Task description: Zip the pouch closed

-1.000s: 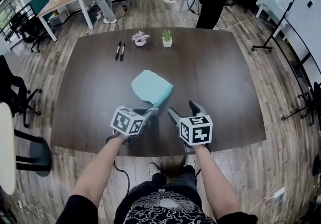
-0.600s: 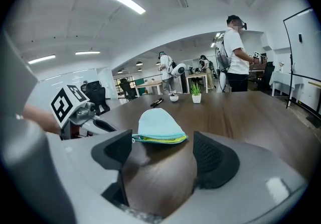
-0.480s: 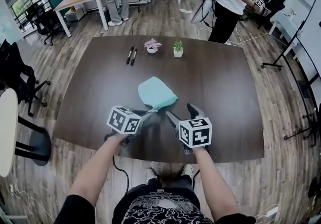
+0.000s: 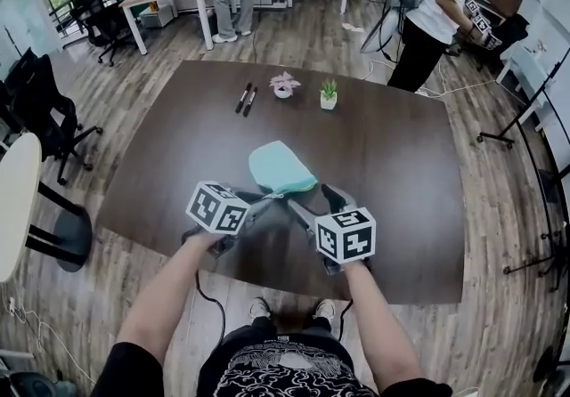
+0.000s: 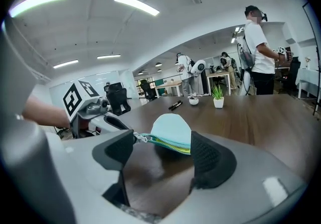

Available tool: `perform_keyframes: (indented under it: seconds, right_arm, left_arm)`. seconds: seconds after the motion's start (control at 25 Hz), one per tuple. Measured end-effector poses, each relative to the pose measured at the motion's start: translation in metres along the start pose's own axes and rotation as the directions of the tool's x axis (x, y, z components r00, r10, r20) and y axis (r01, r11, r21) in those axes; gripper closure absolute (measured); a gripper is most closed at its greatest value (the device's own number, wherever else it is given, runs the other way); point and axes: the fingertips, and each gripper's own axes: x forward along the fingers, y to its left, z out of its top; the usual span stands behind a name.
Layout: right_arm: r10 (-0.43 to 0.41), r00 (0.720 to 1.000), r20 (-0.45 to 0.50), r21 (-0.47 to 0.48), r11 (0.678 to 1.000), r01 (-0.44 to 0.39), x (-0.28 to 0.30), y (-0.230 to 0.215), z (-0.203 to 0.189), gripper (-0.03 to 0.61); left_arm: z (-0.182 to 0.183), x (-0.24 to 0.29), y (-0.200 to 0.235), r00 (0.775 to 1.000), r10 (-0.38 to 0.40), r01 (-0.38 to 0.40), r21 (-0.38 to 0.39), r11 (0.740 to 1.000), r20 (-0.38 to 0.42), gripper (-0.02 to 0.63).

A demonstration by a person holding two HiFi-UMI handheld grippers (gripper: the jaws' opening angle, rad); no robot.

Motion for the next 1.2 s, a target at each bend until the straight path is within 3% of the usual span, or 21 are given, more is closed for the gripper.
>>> perform_keyframes:
  seconds: [0.36, 0.8, 1.2]
  right_arm:
    - [0.123, 0.992, -0.035, -0.029, 0.992, -0.125, 0.009, 0.01, 0.005, 0.246]
    - [0.289, 0.952, -0.106, -0.017, 0.956, -0.292, 0.017, 0.037, -0.009, 0.332]
    - [0.335, 0.932, -0.14, -0.008, 0.941, -0.339, 0.022, 0.051, -0.019, 0.438]
  left_arm:
    - [0.008, -0.005, -0.01, 1.0, 0.001, -0.001, -0.009, 1.0, 0.023, 0.592]
    - [0.007, -0.007, -0.024, 1.0, -0.006, 0.006, 0.001, 1.0, 0.014, 0.593]
    - [0.002, -0.01, -0.027, 1.0, -0.011, 0.011, 0.002, 1.0, 0.012, 0.592]
